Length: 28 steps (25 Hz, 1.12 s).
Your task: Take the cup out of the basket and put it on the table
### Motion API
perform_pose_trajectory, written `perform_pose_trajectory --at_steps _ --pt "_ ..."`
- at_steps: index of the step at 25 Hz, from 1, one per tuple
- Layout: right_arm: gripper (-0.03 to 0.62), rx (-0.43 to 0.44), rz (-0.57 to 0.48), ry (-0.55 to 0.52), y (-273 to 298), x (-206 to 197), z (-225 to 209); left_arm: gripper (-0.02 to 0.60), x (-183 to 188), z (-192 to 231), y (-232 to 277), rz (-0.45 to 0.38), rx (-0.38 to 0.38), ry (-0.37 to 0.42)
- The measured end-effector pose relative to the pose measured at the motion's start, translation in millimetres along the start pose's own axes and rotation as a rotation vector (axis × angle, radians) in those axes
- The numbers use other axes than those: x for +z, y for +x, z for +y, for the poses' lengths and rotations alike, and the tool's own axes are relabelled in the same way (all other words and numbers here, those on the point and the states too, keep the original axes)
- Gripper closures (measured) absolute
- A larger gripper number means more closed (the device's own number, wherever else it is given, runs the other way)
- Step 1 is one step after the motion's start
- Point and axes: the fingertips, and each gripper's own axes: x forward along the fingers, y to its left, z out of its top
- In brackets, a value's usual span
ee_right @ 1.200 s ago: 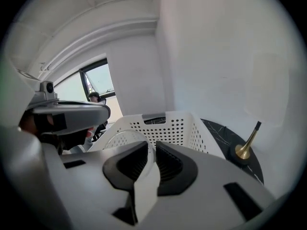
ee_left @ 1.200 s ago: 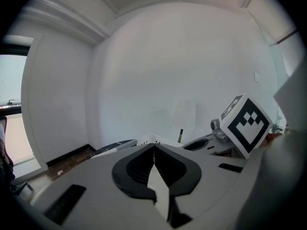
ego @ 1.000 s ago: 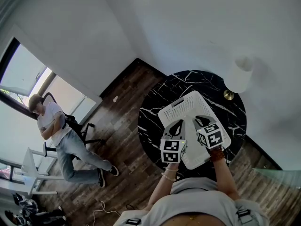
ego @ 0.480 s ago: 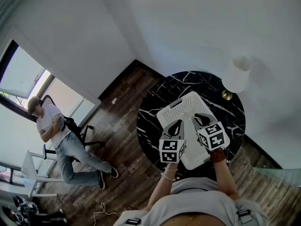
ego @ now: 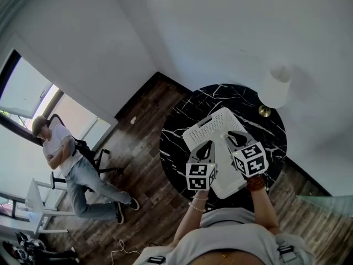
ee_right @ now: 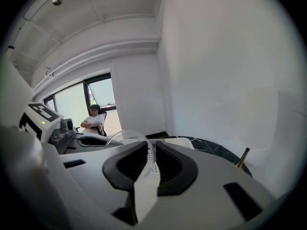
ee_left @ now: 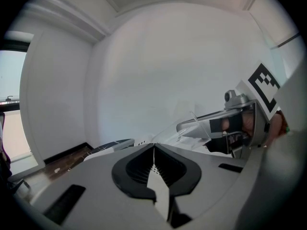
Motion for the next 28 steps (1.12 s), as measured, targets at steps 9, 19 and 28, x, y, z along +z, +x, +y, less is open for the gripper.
perform_pose_trajectory --at_steps 9,19,28 --pt "0.537 -0.006 -0.038 -0.010 -13.0 10.3 1.6 0.577 -2.5 -3.9 -2.0 0.004 -0.009 -0.002" --pt "0.537 -0.006 -0.068 -0.019 -22.7 22.1 3.7 0.577 1.4 -7.3 -3.6 0.001 -0.019 -0.001" --pt "0.537 -0.006 -0.071 -0.041 -30.1 27.0 5.4 0.577 -1.1 -8.4 -5.8 -0.001 -0.018 -0.011"
